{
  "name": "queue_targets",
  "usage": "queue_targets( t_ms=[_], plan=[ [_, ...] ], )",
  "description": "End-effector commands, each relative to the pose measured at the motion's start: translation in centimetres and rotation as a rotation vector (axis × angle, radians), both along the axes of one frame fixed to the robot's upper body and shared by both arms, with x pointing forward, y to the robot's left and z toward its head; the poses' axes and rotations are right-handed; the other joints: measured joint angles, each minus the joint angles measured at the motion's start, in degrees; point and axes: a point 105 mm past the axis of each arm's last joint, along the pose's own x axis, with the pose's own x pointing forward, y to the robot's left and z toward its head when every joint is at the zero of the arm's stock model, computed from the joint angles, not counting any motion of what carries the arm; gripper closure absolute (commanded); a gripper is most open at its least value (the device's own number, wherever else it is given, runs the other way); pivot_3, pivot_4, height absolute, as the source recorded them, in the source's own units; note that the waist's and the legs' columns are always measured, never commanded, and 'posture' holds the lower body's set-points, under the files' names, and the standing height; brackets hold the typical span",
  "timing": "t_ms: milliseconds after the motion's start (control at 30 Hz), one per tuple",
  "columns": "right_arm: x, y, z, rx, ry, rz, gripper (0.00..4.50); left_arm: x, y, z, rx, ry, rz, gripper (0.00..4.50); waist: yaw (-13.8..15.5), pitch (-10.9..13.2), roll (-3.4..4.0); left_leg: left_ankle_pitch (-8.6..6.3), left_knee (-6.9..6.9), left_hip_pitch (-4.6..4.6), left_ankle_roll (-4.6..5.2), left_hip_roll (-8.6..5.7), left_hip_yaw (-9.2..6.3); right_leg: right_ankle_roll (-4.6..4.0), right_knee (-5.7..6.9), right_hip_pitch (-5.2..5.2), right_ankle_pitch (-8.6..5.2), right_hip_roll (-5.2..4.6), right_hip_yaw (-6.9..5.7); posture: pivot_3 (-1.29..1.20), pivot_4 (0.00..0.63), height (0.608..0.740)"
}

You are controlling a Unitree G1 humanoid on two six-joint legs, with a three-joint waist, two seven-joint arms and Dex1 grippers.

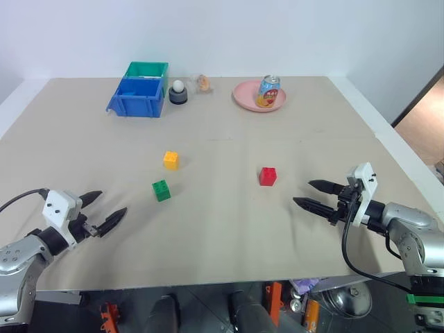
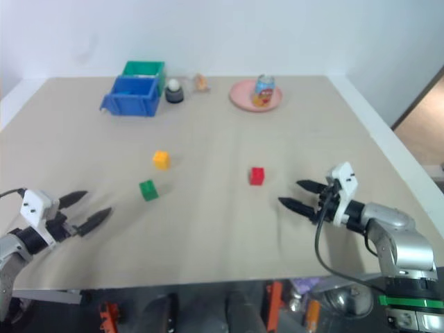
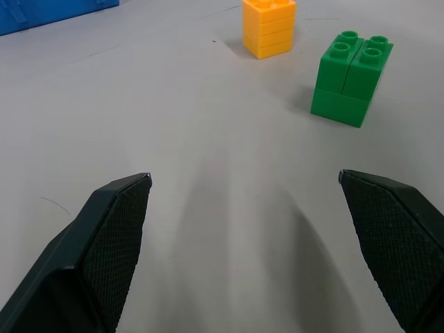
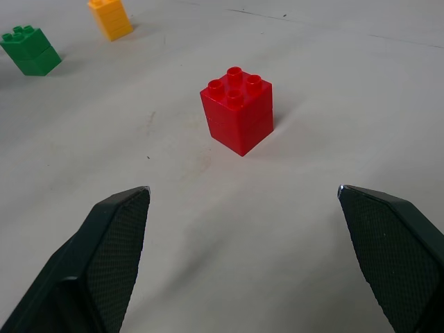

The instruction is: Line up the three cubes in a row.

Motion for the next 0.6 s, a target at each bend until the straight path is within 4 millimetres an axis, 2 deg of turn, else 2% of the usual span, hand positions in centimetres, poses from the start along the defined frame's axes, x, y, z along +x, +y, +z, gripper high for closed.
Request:
queue_targets(
  t_ms=[33, 400, 500, 600],
  plan=[
    [0.0, -0.4, 1.5, -0.019, -0.06, -0.008, 0.0, -0.2, -0.3, 1.6, 0.003, -0.079, -0.031, 0.03, 0.0, 0.0, 0.0, 0.0, 0.0, 0.0, 0.0, 0.0, 0.0, 0.0, 0.0, 0.0, 0.0, 0.0, 0.0, 0.0, 0.15, 0.74],
    [-0.5, 0.3, 0.7, -0.035, -0.041, -0.002, 0.0, -1.2, -1.6, 2.6, -0.039, -0.122, -0.166, 0.03, 0.0, 0.0, 0.0, 0.0, -0.01, 0.0, 0.0, 0.0, 0.01, 0.0, 0.0, 0.0, 0.0, 0.0, 0.0, 0.0, 0.15, 0.74],
    [-0.1, 0.4, 0.7, -0.076, -0.064, -0.042, 0.0, -1.4, -3.3, 3.6, -0.037, -0.135, -0.275, 0.03, 0.0, 0.0, 0.0, 0.0, 0.0, 0.01, 0.0, 0.0, 0.01, 0.0, 0.0, 0.0, 0.0, 0.0, 0.0, 0.0, 0.15, 0.74],
    [0.8, 0.8, 0.6, -0.092, -0.109, -0.12, 0.0, -1.1, -5.4, 5.6, -0.055, -0.167, -0.388, 0.03, 0.0, 0.0, -0.02, 0.0, 0.01, 0.0, 0.0, 0.0, 0.01, -0.01, 0.0, 0.01, 0.0, 0.0, 0.0, 0.0, 0.15, 0.74]
  ],
)
